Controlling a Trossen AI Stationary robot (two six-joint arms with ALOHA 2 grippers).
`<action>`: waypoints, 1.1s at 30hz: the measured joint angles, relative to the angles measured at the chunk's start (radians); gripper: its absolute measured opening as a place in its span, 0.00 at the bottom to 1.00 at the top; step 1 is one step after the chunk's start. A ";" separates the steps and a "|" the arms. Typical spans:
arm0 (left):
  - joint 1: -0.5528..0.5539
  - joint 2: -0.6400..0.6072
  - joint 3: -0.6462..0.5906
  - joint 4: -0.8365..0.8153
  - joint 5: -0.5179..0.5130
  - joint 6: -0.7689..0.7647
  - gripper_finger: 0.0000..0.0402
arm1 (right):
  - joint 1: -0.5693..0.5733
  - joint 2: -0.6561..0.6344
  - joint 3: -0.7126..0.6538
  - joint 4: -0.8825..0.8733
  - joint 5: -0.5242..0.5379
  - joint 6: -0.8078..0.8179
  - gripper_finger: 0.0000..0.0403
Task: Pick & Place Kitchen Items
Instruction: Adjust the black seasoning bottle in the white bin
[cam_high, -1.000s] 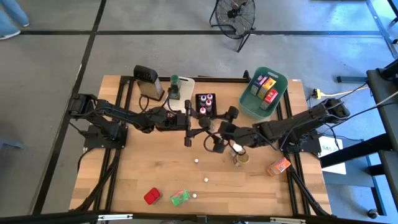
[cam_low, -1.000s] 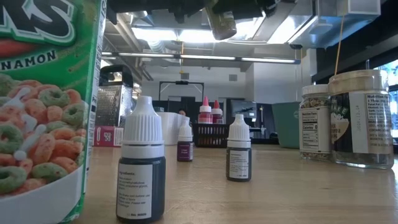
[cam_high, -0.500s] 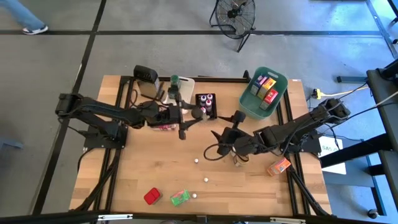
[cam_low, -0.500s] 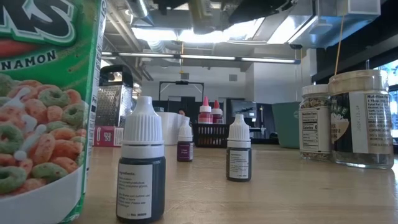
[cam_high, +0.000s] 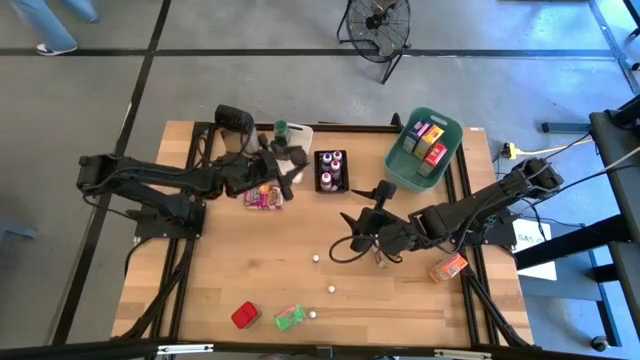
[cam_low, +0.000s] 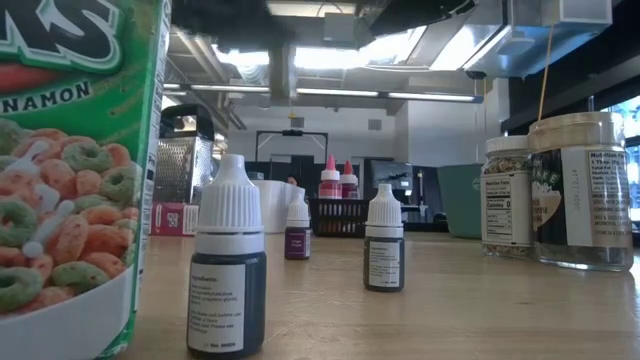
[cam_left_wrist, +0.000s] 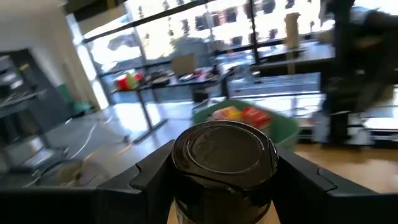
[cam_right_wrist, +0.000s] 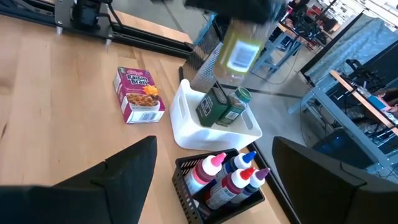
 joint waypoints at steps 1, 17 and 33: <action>0.027 0.000 -0.023 0.019 0.000 -0.010 0.52 | 0.000 0.000 0.000 0.000 -0.001 0.002 0.80; 0.283 -0.005 -0.375 0.411 0.024 -0.216 0.52 | -0.001 0.000 -0.001 -0.011 -0.003 0.007 0.80; 0.288 0.106 -0.458 0.539 -0.055 -0.271 0.52 | -0.014 0.000 -0.001 -0.003 -0.040 0.008 0.80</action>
